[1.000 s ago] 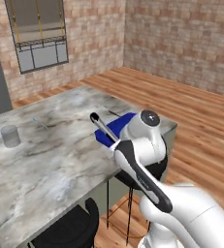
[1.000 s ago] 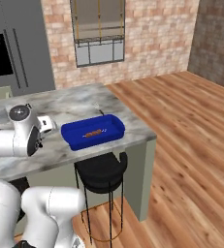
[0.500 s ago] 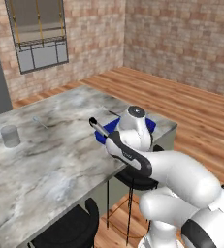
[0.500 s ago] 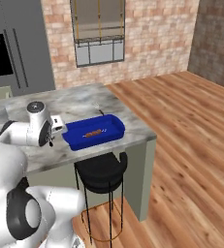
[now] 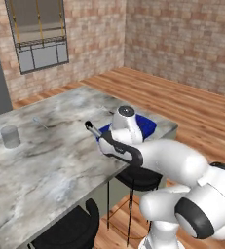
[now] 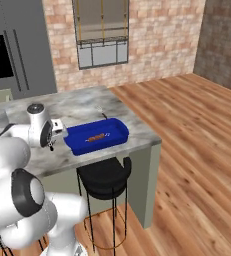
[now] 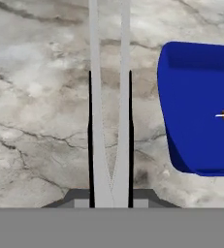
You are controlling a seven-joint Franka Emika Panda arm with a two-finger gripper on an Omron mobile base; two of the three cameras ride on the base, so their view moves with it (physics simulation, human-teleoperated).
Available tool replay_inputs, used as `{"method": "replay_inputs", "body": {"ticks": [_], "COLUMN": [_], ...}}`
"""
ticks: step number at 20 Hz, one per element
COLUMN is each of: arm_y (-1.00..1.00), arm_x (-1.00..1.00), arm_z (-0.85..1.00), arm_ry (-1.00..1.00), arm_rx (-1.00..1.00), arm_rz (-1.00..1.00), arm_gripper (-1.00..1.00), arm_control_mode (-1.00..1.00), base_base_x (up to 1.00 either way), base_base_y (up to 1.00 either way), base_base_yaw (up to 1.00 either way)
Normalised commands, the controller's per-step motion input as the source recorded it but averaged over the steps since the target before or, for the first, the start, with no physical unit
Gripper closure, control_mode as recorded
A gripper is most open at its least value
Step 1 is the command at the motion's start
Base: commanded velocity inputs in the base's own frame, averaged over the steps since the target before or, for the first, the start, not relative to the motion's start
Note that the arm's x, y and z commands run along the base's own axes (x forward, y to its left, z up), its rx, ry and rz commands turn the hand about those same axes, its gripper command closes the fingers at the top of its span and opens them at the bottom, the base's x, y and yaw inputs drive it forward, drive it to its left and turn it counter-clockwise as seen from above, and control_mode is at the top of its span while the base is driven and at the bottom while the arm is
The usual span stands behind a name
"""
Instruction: Take the tongs from the drawer on the left and place them on the dining counter next to the tray containing the kebab skewer.
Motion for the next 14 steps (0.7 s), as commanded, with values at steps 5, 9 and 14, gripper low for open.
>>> {"method": "replay_inputs", "body": {"ticks": [5, 9, 14], "arm_y": [0.11, 0.0, 0.0], "arm_x": [0.28, 0.22, 0.26], "arm_z": [-0.42, -0.39, -0.36], "arm_ry": [0.0, 0.0, 0.0], "arm_rx": [-0.03, 0.0, 0.0], "arm_rz": [-0.02, -0.02, 0.0], "arm_gripper": [1.0, 1.0, 1.0], "arm_control_mode": [-1.0, -1.0, -1.0], "base_base_x": [0.0, 0.0, 0.0], "base_base_y": [0.0, 0.0, 0.0], "base_base_yaw": [0.0, 0.0, 0.0]}}
